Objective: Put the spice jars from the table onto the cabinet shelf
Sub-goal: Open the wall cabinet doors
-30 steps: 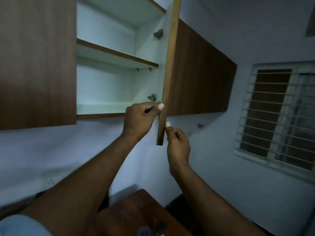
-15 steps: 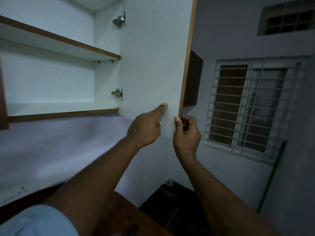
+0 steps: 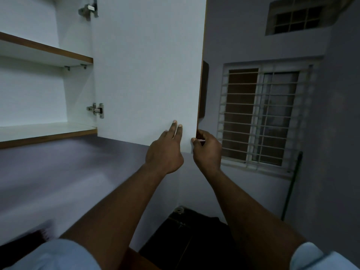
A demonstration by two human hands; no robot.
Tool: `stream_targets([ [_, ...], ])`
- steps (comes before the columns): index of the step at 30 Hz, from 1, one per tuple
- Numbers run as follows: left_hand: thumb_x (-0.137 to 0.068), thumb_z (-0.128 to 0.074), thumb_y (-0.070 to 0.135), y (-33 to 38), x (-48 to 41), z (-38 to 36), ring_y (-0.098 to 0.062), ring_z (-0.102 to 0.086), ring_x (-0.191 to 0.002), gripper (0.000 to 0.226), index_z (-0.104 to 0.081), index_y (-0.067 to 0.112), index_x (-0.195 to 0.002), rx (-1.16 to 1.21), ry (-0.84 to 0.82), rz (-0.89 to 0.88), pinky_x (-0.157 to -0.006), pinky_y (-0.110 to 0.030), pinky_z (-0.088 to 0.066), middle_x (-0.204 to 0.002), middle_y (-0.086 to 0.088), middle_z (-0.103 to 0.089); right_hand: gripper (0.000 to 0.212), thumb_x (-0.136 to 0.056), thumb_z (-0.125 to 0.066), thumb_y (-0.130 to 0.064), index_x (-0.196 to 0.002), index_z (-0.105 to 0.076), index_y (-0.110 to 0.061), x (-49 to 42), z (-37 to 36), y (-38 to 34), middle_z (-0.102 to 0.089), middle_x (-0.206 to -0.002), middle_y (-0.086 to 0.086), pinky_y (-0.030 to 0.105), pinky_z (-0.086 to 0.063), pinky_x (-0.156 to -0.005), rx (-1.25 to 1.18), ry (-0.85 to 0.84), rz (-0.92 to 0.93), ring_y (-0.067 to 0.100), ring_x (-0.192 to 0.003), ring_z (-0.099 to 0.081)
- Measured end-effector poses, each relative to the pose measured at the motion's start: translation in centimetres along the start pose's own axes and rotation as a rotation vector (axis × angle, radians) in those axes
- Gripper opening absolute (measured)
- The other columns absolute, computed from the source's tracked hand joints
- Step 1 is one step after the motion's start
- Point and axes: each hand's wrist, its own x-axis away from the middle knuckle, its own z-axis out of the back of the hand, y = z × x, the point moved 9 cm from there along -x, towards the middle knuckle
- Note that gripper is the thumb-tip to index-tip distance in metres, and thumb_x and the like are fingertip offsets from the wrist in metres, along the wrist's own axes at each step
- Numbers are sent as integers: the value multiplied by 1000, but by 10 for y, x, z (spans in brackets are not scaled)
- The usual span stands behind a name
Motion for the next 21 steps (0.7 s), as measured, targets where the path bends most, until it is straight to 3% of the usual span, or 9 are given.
stream_targets([
  [3, -92, -59, 23, 4, -7, -5, -25, -36, -147, 89, -7, 16, -163, -17, 43, 7, -102, -38, -51, -171, -3, 1, 36, -94, -68, -19, -130, -68, -21, -8, 5, 4, -71, -119, -4, 38, -57, -92, 47, -19, 37, 11, -102, -66],
  [6, -90, -60, 22, 13, -8, -5, -22, -41, -143, 86, -14, 15, -163, -11, 107, -22, -101, -36, -49, -170, -1, -9, 42, -90, -70, -22, -131, -61, -18, 3, 28, -6, -60, -123, 1, 32, -52, -85, 191, 159, 171, 16, -106, -58],
  [8, -91, -59, 29, 8, -6, -2, -22, -43, -142, 82, -20, 15, -162, -56, 137, -20, -109, -40, -44, -168, -3, -21, 36, -88, -68, -23, -123, -61, -19, 18, 26, -29, -58, -115, -1, 25, -46, -80, 191, 222, 307, 13, -104, -53],
  [11, -96, -52, 41, -32, -2, 9, -22, -50, -135, 69, -30, 18, -156, -181, 149, 90, -111, -45, -38, -157, -2, -43, 26, -90, -63, -21, -115, -64, -20, 34, -30, -66, -61, -109, -5, 28, -50, -78, 113, -35, 430, 10, -98, -55],
  [16, -85, -57, 26, -133, 28, 34, -31, -65, -105, 44, -59, 15, -128, -445, 46, 322, -98, -45, -45, -116, -8, -70, 21, -94, -60, -19, -115, -65, -17, 47, -107, -88, -66, -108, -1, 39, -53, -80, 73, -289, 411, 18, -97, -62],
  [21, -86, -50, 22, -244, 72, 93, -32, -57, -117, 35, -63, 17, -118, -703, -105, 540, -114, -53, -28, -113, -4, -69, 20, -92, -63, -25, -110, -66, -15, 59, -185, -122, -68, -106, 2, 38, -51, -82, 25, -468, 455, 23, -95, -63],
])
